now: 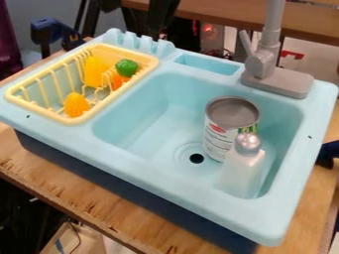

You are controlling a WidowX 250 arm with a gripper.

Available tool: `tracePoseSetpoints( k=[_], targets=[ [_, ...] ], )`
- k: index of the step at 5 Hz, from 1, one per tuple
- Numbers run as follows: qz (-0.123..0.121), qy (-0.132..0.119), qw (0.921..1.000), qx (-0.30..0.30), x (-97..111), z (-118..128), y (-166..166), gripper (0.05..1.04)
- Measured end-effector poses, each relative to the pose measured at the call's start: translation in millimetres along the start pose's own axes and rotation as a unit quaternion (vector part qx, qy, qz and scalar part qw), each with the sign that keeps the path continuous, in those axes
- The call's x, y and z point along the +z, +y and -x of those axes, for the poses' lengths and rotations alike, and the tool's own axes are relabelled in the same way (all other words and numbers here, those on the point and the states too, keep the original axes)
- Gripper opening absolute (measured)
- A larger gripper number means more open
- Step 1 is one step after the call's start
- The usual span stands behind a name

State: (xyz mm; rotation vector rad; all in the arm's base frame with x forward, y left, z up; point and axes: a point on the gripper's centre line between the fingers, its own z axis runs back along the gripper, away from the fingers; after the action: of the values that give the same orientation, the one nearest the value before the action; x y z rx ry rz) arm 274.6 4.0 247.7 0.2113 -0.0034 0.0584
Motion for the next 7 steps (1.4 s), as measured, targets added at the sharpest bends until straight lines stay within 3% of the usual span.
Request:
tracePoseSetpoints(
  k=[1,3,5,7],
  targets=[
    [-0.002,0.014,0.9999,-0.003,-7.4,-1.0,-2.0,1.003],
    [0.028,-0.006,0.9993,0.024,-15.6,-19.0,35.9,1.003],
    [0.059,0.004,0.9982,0.01,-55.5,-42.5,53.4,1.003],
    [0.072,0.017,0.9972,0.006,-82.2,-59.4,56.7,1.003]
  ],
)
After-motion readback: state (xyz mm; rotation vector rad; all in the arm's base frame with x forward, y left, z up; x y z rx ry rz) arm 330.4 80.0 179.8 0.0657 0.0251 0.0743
